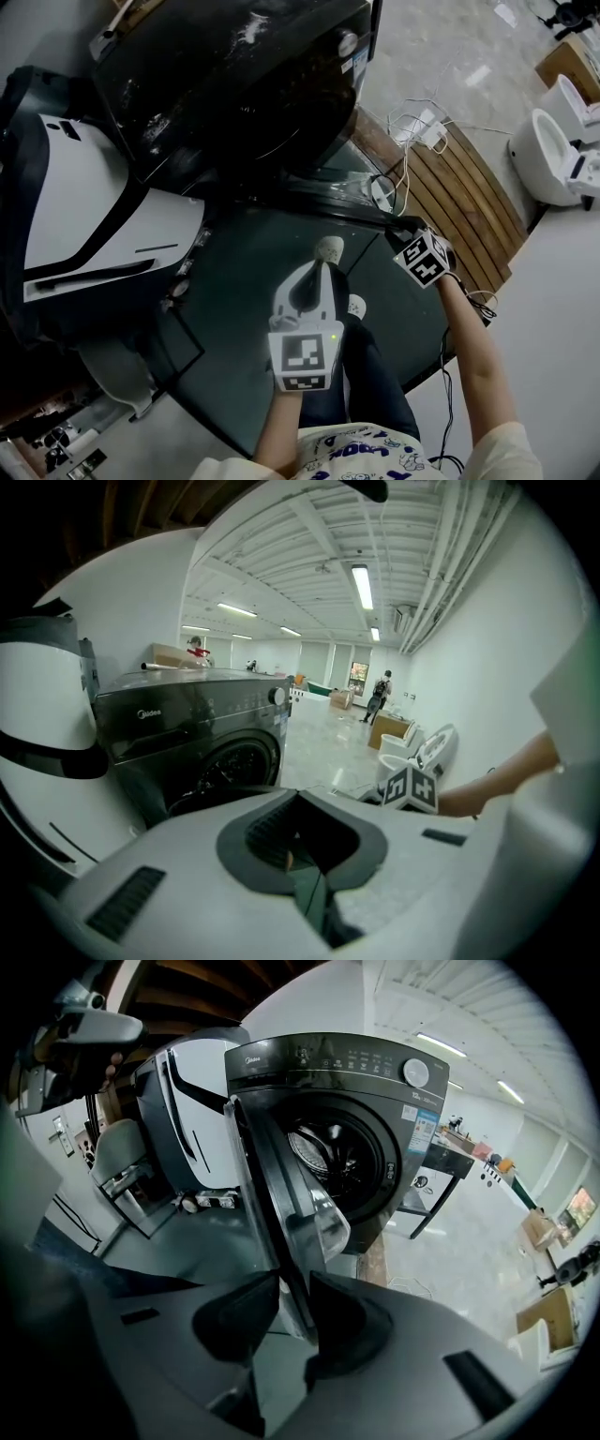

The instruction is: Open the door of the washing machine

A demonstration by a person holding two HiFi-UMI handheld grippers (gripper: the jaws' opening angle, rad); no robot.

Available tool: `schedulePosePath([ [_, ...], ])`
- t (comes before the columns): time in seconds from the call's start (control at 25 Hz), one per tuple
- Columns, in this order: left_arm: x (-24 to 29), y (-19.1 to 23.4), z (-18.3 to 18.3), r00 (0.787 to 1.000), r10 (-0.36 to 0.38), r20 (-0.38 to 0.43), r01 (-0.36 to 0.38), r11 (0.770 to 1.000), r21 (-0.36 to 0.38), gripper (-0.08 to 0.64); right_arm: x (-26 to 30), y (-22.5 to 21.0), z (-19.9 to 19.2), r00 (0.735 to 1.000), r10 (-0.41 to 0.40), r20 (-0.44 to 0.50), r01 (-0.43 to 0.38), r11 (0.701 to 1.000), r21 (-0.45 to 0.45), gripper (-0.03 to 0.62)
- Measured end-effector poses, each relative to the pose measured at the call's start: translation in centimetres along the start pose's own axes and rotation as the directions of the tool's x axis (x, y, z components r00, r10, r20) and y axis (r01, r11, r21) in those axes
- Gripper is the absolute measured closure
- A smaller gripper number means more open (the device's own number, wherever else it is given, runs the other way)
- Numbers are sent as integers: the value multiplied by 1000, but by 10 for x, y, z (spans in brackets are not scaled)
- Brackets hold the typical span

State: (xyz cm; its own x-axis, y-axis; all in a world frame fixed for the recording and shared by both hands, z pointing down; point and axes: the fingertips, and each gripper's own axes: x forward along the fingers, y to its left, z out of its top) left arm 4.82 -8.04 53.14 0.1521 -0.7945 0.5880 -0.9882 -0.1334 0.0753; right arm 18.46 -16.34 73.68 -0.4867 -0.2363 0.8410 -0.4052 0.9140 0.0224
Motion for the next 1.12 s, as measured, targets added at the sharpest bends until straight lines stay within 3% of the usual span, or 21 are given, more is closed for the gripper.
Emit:
schedulePosePath([
  [0.52, -48, 31, -26, 997, 80, -9, -81, 996, -36, 560, -9, 53, -12, 1000, 25, -13, -25, 1000, 18, 491],
  [0.72, -61, 43, -36, 998, 67, -8, -67, 997, -39, 560, -7, 68, -17, 1000, 6, -23, -6, 1000, -2, 492],
  [1.12, -98, 68, -55, 1000, -12, -6, 13, 1000, 14, 560, -10, 119, -24, 998, -42, -55, 46, 996, 74, 495],
])
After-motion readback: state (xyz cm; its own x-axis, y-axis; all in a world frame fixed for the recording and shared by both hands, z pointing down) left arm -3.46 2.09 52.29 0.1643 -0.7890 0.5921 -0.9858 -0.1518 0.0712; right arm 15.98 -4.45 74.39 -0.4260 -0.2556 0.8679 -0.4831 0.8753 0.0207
